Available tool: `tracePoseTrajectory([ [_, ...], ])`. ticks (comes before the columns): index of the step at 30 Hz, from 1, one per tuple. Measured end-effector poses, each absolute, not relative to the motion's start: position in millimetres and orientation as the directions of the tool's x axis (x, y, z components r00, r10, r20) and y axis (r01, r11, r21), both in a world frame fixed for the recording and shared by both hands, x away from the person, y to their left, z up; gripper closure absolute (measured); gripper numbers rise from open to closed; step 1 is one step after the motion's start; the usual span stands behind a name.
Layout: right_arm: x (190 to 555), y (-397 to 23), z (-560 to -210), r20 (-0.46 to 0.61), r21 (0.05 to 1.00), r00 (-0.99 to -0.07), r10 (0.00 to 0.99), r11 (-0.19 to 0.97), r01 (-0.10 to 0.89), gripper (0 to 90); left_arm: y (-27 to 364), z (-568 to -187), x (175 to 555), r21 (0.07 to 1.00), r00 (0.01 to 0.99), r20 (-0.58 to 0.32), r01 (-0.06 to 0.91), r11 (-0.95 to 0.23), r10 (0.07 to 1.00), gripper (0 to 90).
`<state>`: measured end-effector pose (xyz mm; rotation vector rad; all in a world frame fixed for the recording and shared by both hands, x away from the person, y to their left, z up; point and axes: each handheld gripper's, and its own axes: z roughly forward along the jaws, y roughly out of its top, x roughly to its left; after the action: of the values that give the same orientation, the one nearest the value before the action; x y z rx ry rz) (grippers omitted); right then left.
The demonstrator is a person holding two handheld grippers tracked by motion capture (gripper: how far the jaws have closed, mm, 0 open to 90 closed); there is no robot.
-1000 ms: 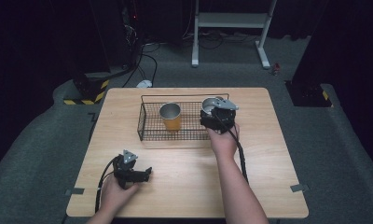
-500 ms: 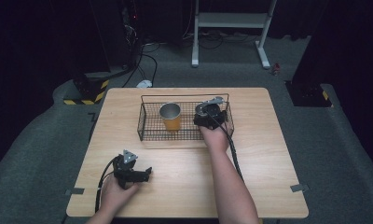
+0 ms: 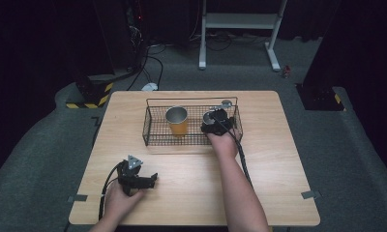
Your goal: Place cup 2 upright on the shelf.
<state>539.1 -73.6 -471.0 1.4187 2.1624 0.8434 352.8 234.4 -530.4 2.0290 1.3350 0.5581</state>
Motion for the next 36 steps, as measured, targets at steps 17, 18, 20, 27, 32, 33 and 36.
tracePoseTrajectory([
  [17, 511.6, -85.5, -457.6, -0.019, 0.758, -0.373, 0.928, 0.256, 0.600, 9.9, 234.3, -530.3, 352.7, 0.708, 0.394, 0.002, 0.649, -0.280, 0.919, 0.2],
  [18, 509.3, -85.9, -455.9, -0.019, 0.761, -0.374, 0.927, 0.255, 0.596, 9.9, 234.3, -530.3, 352.7, 0.708, 0.394, 0.002, 0.649, -0.280, 0.919, 0.2],
  [20, 504.2, -87.9, -452.5, -0.029, 0.770, -0.381, 0.924, 0.264, 0.581, 9.9, 234.3, -530.3, 352.6, 0.708, 0.393, 0.002, 0.649, -0.279, 0.919, 0.2],
  [27, 477.9, -100.5, -445.6, -0.013, 0.798, -0.387, 0.922, 0.243, 0.552, 10.0, 234.2, -530.3, 352.6, 0.708, 0.393, 0.002, 0.649, -0.278, 0.920, 0.2],
  [32, 447.2, -116.0, -453.3, -0.011, 0.816, -0.415, 0.910, 0.248, 0.522, 10.0, 234.0, -530.4, 352.5, 0.708, 0.391, 0.002, 0.649, -0.277, 0.920, 0.2],
  [33, 440.9, -119.5, -457.0, -0.004, 0.814, -0.414, 0.910, 0.243, 0.527, 10.0, 234.1, -530.3, 352.5, 0.708, 0.392, 0.002, 0.649, -0.278, 0.920, 0.2],
  [36, 423.0, -130.4, -468.7, 0.000, 0.809, -0.420, 0.908, 0.246, 0.533, 10.0, 234.0, -530.4, 352.5, 0.708, 0.392, 0.002, 0.649, -0.278, 0.920, 0.2],
])
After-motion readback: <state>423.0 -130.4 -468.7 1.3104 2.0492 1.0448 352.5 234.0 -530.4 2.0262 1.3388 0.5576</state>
